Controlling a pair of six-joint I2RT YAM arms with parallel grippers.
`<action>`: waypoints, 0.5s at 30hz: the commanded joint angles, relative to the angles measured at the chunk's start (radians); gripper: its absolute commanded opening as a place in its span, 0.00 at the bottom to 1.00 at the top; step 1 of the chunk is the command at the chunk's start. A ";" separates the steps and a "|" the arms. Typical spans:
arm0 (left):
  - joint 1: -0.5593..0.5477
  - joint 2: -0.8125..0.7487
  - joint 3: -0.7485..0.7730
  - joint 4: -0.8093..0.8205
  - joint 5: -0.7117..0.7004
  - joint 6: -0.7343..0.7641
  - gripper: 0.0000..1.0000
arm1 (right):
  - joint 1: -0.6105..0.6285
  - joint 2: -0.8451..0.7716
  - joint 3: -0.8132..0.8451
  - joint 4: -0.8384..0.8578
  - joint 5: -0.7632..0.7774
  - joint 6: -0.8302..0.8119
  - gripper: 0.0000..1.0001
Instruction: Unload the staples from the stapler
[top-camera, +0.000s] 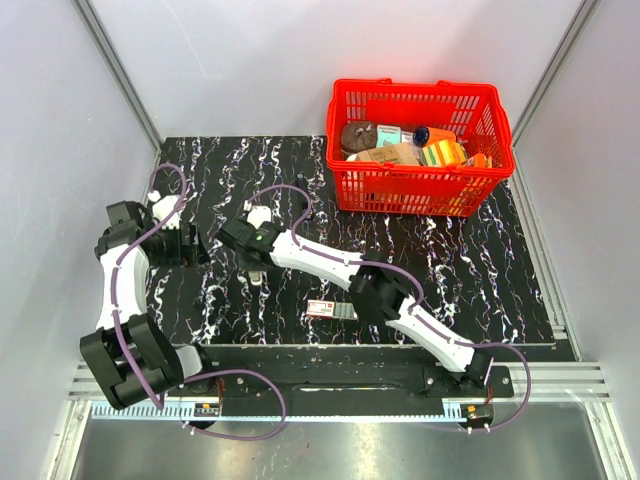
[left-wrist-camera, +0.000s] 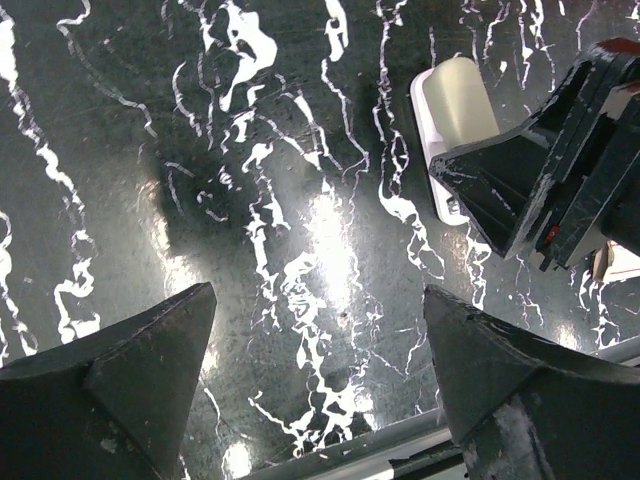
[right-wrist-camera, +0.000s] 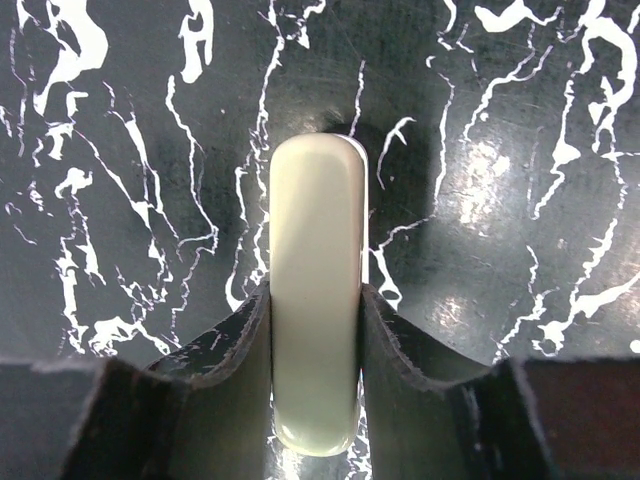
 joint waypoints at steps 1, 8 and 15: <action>-0.074 -0.046 -0.024 0.055 -0.015 0.008 0.89 | -0.003 -0.124 -0.042 0.011 0.025 -0.011 0.12; -0.180 -0.029 -0.029 0.065 0.065 0.040 0.97 | -0.007 -0.405 -0.418 0.360 -0.015 0.065 0.06; -0.181 0.052 0.006 -0.010 0.195 0.146 0.95 | -0.041 -0.543 -0.653 0.563 -0.099 0.164 0.01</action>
